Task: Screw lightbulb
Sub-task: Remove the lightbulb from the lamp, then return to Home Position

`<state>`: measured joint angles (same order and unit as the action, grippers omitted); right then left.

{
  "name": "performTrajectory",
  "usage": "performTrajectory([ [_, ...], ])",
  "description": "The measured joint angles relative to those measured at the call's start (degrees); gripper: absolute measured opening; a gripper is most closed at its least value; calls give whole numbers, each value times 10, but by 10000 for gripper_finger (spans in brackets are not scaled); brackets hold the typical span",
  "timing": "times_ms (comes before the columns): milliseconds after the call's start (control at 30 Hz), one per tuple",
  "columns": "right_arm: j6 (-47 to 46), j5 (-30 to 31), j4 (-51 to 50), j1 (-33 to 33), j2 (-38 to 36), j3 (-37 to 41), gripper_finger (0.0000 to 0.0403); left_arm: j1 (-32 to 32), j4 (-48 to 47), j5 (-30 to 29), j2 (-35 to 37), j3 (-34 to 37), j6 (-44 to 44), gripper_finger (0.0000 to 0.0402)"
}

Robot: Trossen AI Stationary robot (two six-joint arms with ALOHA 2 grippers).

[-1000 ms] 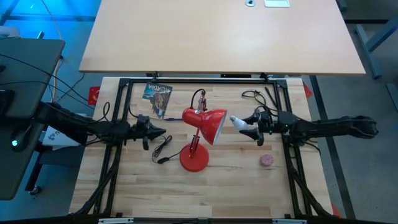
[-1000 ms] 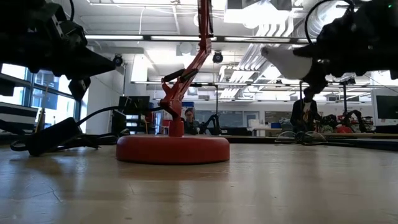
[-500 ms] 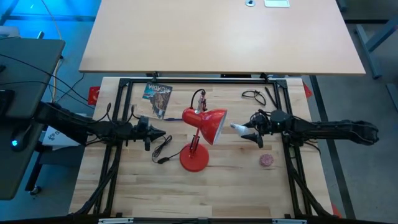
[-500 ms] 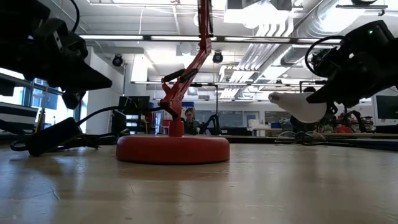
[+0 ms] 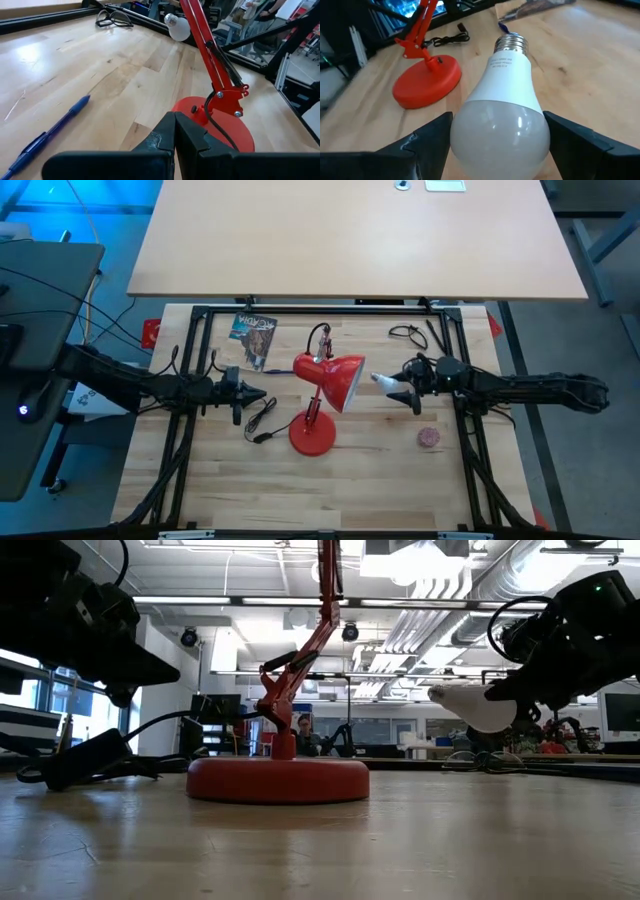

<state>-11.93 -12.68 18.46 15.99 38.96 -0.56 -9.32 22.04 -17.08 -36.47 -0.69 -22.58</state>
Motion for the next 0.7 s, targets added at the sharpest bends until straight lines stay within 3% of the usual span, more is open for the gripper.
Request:
performTrajectory([
  [67, 27, 8, 0, 0, 0, 0, 289, 0, 0, 0, 0, 0, 9, 0],
  [433, -50, 41, 1, 0, 0, 0, 296, 0, 0, 0, 0, 0, 68, 0],
  [700, -42, 34, -7, 0, 0, 0, 366, 0, 1, 13, 0, 0, 78, 0],
])
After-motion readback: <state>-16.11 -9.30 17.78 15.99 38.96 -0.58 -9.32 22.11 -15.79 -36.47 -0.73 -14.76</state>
